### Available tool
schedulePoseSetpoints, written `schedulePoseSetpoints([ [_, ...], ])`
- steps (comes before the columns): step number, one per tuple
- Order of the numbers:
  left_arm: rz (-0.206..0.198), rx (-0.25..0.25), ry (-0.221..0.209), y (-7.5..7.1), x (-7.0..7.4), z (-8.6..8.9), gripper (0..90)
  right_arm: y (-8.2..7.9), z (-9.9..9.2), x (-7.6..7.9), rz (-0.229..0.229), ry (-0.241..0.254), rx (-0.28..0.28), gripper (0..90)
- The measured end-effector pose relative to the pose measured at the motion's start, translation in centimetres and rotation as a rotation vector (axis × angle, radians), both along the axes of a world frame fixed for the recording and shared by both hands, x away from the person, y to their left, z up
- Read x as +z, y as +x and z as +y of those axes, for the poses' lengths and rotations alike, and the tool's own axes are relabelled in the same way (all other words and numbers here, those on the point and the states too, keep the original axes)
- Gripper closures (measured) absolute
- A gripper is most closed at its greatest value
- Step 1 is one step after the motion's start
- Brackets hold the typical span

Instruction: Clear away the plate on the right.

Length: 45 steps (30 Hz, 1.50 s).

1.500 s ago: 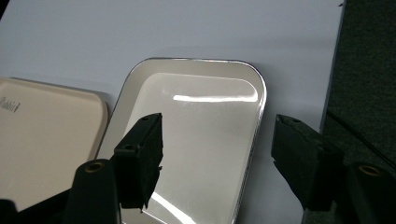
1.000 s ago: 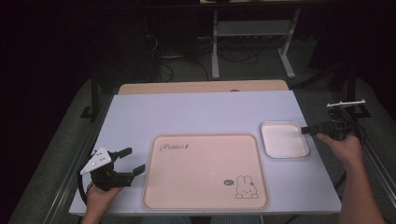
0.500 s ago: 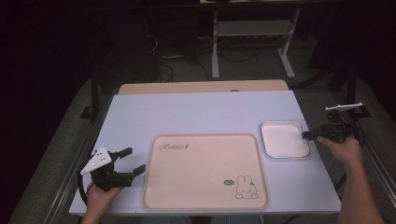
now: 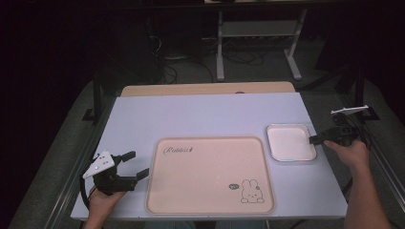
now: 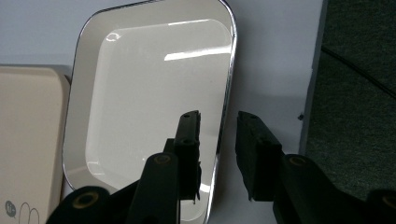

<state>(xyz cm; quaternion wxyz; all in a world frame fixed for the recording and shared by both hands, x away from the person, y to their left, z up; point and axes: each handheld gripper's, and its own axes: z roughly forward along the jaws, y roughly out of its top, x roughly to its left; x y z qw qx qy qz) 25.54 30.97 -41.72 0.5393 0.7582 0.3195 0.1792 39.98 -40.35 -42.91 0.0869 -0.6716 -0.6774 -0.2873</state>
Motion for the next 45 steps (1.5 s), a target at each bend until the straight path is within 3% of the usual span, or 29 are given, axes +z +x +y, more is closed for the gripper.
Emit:
schedulePoseSetpoints([
  [17,0.004,-0.003,-0.002,0.0,-0.1,0.0,14.4,0.4,0.6,-0.6,0.046,-0.017,-0.023,83.8],
  [26,0.003,-0.006,0.000,0.0,0.0,-0.1,14.4,0.3,0.6,-0.9,0.061,-0.002,-0.056,85.5],
  [34,0.001,-0.007,0.001,0.0,0.0,0.0,14.4,0.1,0.7,-0.9,0.051,-0.007,-0.076,87.2],
  [45,0.002,-0.007,0.001,0.0,0.0,0.0,14.4,-0.6,0.5,-1.1,0.025,0.026,-0.119,87.6],
])
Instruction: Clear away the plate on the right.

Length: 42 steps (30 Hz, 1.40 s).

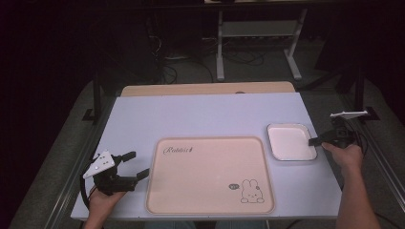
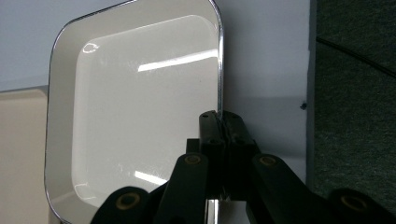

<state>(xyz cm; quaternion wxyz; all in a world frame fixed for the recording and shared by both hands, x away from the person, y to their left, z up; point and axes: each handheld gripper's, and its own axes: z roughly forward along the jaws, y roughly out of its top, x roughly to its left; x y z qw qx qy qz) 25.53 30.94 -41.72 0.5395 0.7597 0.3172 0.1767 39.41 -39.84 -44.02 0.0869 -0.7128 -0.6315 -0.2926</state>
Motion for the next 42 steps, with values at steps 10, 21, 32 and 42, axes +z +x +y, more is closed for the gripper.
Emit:
schedulePoseSetpoints([
  [10,0.000,-0.002,-0.001,0.0,0.0,0.0,14.4,-0.5,0.0,0.4,-0.027,0.045,-0.019,88.0],
  [21,0.000,0.000,-0.004,-0.1,0.0,0.0,14.4,-1.9,-0.8,1.1,-0.061,0.085,-0.046,88.1],
  [32,0.000,0.000,-0.009,-0.1,0.0,0.1,14.4,-3.6,-0.8,1.5,-0.099,0.144,-0.060,88.2],
  [42,-0.003,0.004,-0.011,-0.1,0.1,0.2,14.4,-5.2,-0.2,2.6,-0.136,0.182,-0.042,88.2],
])
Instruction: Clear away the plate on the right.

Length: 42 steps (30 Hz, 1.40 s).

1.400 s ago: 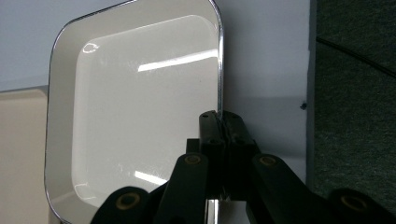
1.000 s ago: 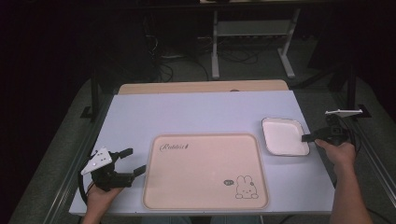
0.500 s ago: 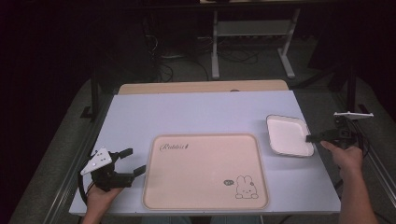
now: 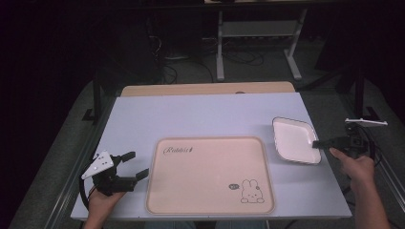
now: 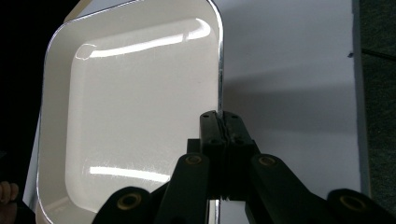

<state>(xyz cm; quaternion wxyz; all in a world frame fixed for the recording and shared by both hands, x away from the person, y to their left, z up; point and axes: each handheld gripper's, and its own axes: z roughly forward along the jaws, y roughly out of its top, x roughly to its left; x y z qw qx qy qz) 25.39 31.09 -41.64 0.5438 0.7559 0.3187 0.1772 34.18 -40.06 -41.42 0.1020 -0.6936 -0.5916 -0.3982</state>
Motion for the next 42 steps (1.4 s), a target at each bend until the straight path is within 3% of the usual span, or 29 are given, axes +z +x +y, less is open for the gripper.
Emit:
schedulePoseSetpoints([
  [8,-0.001,0.001,0.000,-0.1,0.0,0.0,14.4,-1.6,0.5,1.5,-0.023,0.048,-0.010,88.2],
  [21,-0.003,0.005,-0.007,-0.1,0.1,0.2,14.4,-4.0,2.1,5.5,-0.154,0.083,-0.042,88.3],
  [34,-0.004,0.010,-0.016,-0.2,0.1,0.3,14.4,-4.6,5.9,10.5,-0.243,0.129,0.005,88.2],
  [42,-0.006,0.017,-0.020,-0.1,0.1,0.5,14.4,-4.9,8.9,12.7,-0.289,0.148,0.038,88.3],
])
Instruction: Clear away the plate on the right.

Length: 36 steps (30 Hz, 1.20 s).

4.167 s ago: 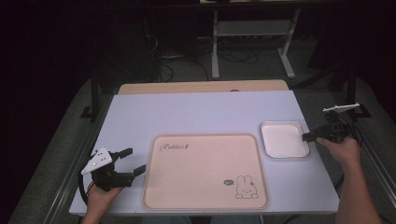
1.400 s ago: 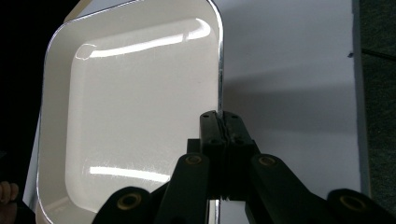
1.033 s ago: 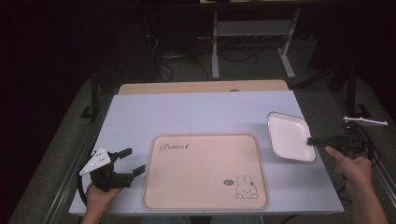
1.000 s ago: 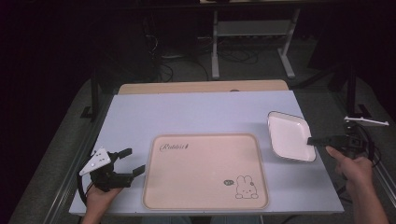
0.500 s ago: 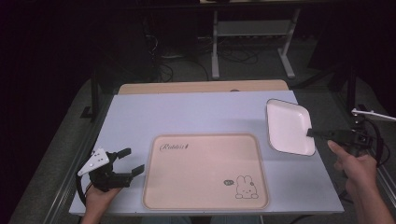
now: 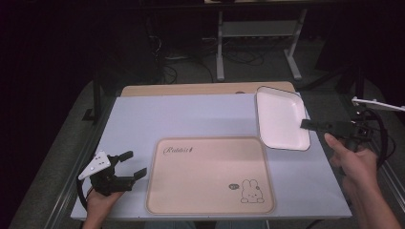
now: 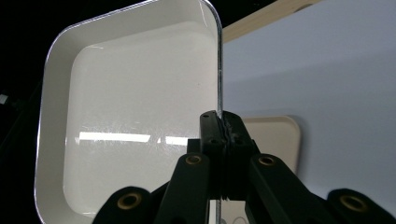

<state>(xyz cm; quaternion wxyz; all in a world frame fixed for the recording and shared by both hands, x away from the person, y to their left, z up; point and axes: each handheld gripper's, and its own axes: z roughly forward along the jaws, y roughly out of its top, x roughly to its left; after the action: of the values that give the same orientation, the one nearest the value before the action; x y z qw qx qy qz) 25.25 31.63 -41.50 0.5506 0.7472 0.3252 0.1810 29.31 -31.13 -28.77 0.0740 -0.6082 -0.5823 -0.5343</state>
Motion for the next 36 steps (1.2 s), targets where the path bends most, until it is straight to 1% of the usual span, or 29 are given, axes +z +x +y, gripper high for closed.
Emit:
schedulePoseSetpoints([
  [3,-0.001,0.001,-0.004,0.0,0.0,0.0,14.4,0.0,1.1,0.0,0.002,0.017,0.016,88.3],
  [9,0.001,-0.001,0.006,0.0,0.0,0.0,14.4,-0.1,3.0,-0.7,0.006,0.016,0.033,88.2],
  [13,-0.001,-0.002,0.005,0.0,0.0,0.0,14.4,-0.4,3.7,-1.4,0.016,0.049,0.026,88.3],
  [16,-0.001,-0.001,0.004,0.0,0.0,0.0,14.4,-0.5,4.3,-1.8,0.023,0.050,0.019,88.3],
  [22,-0.002,0.001,0.003,0.0,0.0,0.1,14.4,-0.5,5.9,-2.5,0.034,0.049,0.024,88.3],
  [36,-0.002,-0.001,0.006,0.0,0.0,0.0,14.4,-0.3,8.9,-3.7,0.028,0.061,0.041,88.2],
])
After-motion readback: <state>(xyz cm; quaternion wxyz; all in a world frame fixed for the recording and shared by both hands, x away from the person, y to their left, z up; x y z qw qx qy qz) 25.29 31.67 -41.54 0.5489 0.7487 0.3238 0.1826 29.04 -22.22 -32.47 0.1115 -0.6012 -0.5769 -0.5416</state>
